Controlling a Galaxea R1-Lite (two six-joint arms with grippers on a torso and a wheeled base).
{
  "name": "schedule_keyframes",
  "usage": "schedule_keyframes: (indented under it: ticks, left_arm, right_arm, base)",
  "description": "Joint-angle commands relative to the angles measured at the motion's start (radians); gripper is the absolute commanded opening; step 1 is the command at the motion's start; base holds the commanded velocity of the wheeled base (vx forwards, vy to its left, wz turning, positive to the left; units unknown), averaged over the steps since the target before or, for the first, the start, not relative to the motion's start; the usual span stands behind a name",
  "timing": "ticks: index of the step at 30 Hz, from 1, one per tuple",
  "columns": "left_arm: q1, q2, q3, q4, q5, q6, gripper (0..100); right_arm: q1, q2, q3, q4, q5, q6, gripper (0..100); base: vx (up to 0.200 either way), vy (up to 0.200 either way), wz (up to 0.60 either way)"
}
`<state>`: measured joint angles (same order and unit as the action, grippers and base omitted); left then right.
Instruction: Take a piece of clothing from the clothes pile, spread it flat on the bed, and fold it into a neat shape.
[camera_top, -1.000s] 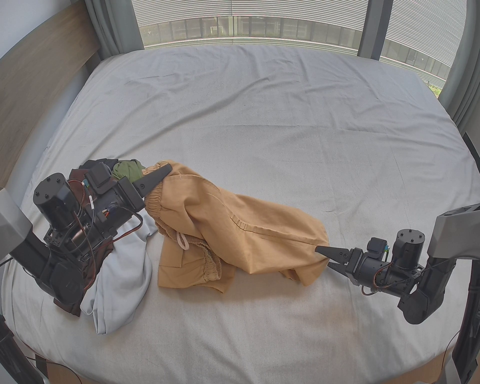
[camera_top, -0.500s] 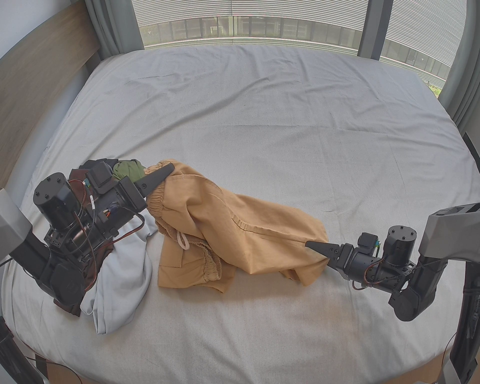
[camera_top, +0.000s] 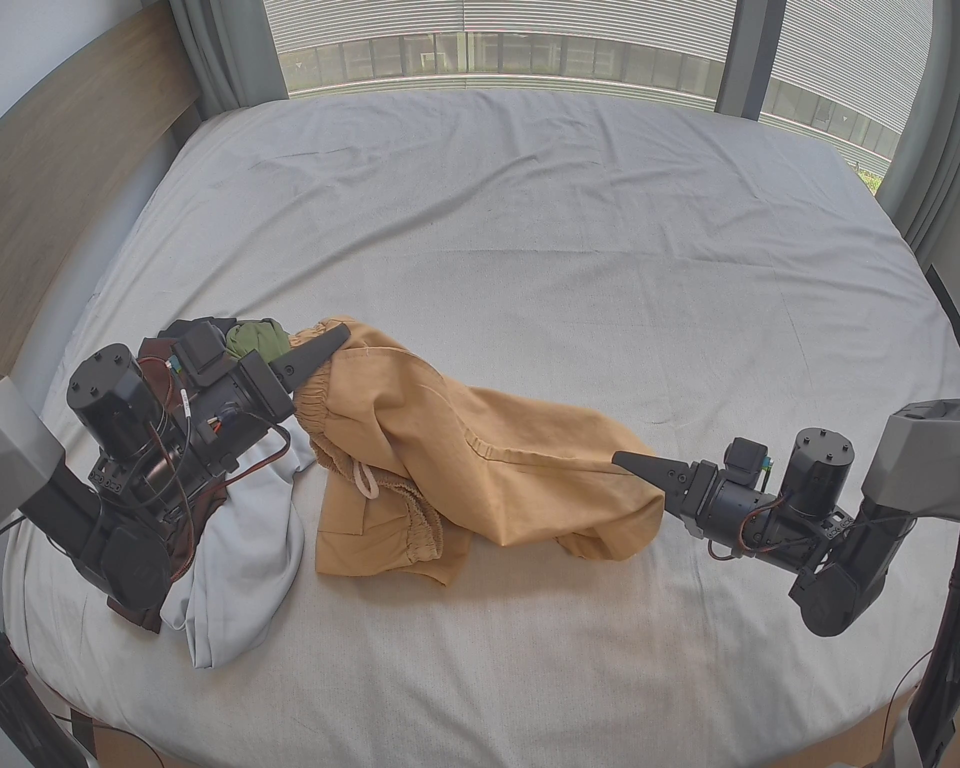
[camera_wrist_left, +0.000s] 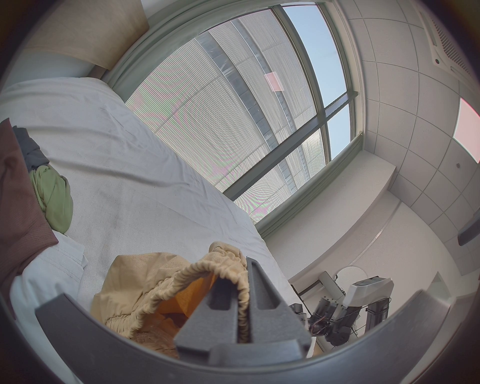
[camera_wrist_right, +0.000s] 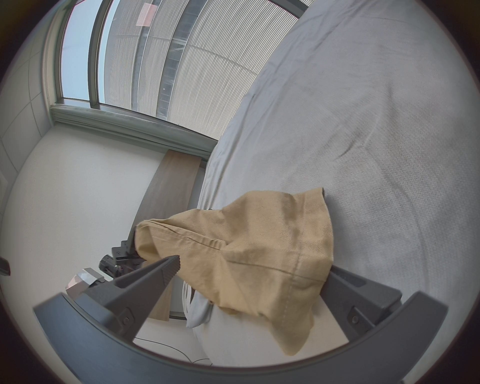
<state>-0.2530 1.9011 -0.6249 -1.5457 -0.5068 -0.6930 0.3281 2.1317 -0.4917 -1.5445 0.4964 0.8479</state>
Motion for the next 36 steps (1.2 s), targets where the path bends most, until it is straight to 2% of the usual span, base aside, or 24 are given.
schedule_keyframes:
  ticks: [1, 12, 23, 36]
  left_arm:
    - [0.006, 0.006, -0.003, -0.001, 0.001, 0.0, 0]
    - [0.006, 0.003, -0.001, 0.001, 0.001, 0.0, 0]
    - [-0.002, 0.001, -0.001, -0.001, 0.001, 0.001, 0]
    - [0.0, -0.002, 0.001, -0.001, 0.001, 0.001, 0]
  right_arm:
    - [0.026, -0.108, 0.045, 0.001, 0.002, 0.017, 100]
    - [0.019, -0.165, 0.056, 0.001, 0.019, 0.033, 100]
    - [0.04, -0.055, -0.019, -0.002, 0.018, 0.031, 100]
    - [0.051, -0.03, -0.07, -0.005, 0.004, 0.028, 100]
  base:
    - [0.0, 0.0, 0.0]
    - [0.0, 0.0, 0.0]
    - [0.0, 0.0, 0.0]
    - [0.0, 0.0, 0.0]
